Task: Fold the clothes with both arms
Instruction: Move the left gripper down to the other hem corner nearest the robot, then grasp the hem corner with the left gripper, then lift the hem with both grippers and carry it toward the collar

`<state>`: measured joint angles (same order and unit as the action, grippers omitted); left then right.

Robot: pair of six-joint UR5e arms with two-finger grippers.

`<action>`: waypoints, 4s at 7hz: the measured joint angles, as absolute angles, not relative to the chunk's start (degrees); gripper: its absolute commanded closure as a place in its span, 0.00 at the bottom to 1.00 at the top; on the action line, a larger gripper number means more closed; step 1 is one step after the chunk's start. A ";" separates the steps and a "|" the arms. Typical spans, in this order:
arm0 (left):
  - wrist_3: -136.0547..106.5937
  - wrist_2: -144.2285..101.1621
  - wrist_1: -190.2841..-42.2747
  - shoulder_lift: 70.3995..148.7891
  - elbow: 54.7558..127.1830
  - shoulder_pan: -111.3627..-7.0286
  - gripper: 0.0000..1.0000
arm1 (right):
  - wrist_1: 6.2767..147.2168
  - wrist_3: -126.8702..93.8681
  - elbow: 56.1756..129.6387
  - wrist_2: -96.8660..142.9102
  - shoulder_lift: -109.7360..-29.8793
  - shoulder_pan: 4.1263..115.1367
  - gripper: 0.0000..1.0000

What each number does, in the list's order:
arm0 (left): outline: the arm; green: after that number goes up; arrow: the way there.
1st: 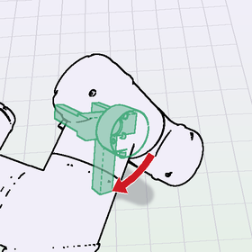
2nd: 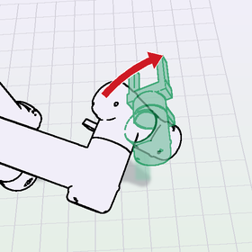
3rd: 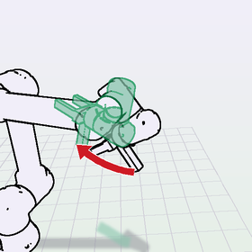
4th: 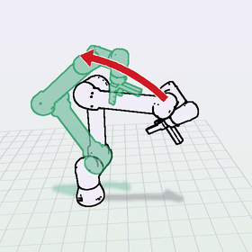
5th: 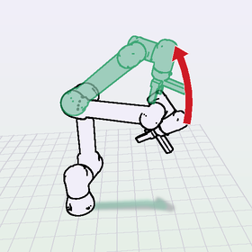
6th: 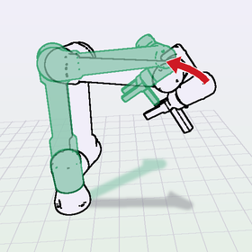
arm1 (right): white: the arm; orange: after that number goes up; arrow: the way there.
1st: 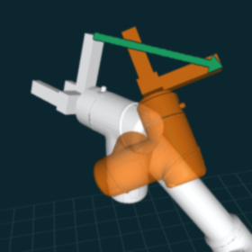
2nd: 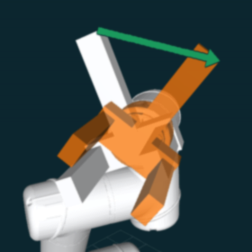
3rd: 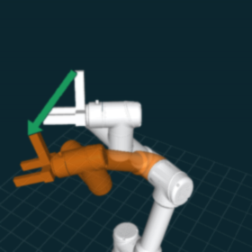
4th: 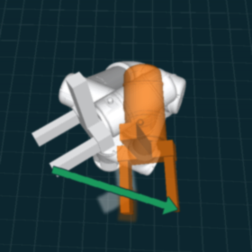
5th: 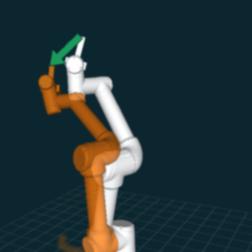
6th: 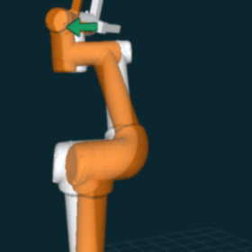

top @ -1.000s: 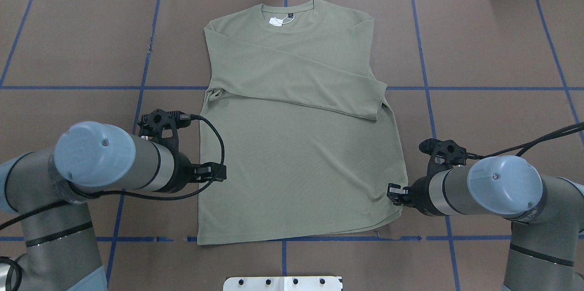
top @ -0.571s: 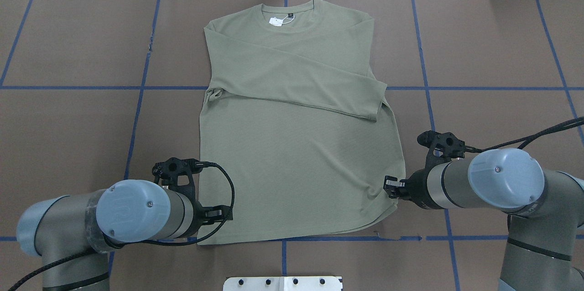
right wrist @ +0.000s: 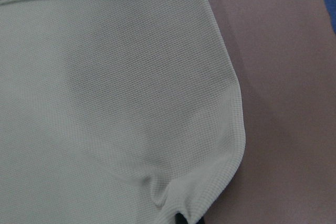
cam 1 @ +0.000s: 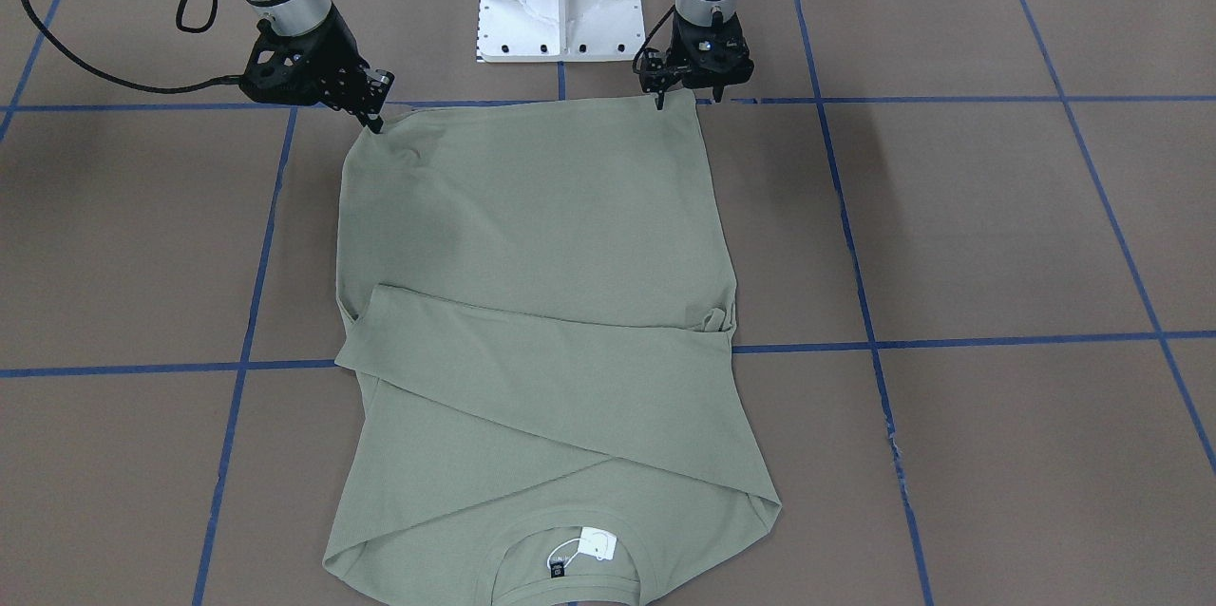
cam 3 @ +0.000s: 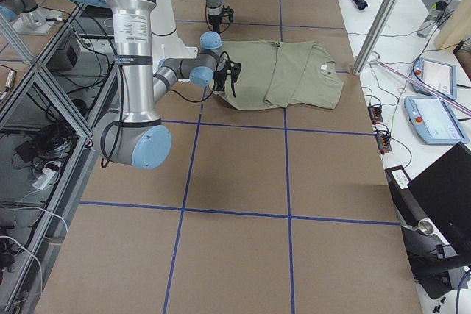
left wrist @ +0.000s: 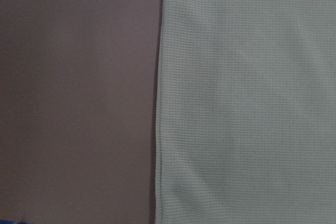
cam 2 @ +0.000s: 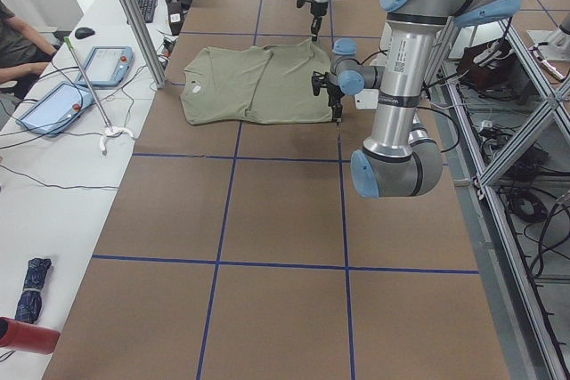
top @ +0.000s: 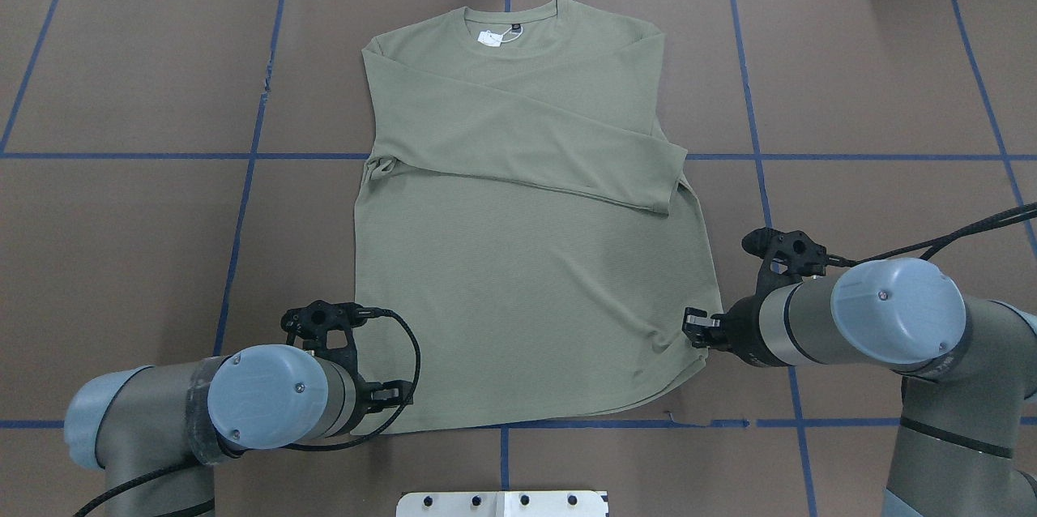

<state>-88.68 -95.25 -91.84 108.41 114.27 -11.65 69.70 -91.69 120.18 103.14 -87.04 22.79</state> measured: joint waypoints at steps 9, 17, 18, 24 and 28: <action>-90.61 -95.16 -91.85 108.55 112.53 -10.31 0.60 | 69.70 -91.67 120.15 103.11 -87.06 22.85 1.00; -90.69 -95.36 -91.77 107.93 117.11 -10.94 1.00 | 69.70 -91.67 120.79 103.49 -87.29 23.14 1.00; -90.64 -95.43 -91.71 107.44 118.37 -11.18 1.00 | 69.86 -91.76 121.58 103.82 -87.68 23.29 1.00; -90.30 -98.82 -85.56 104.57 133.20 -11.03 1.00 | 71.42 -92.28 131.41 113.78 -96.60 21.55 1.00; -90.57 -100.74 -79.60 104.94 137.76 -9.91 1.00 | 71.39 -92.27 136.78 116.74 -101.10 19.39 1.00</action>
<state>-90.57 -100.74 -79.60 104.94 137.76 -9.91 71.39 -92.27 136.78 116.74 -101.10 19.39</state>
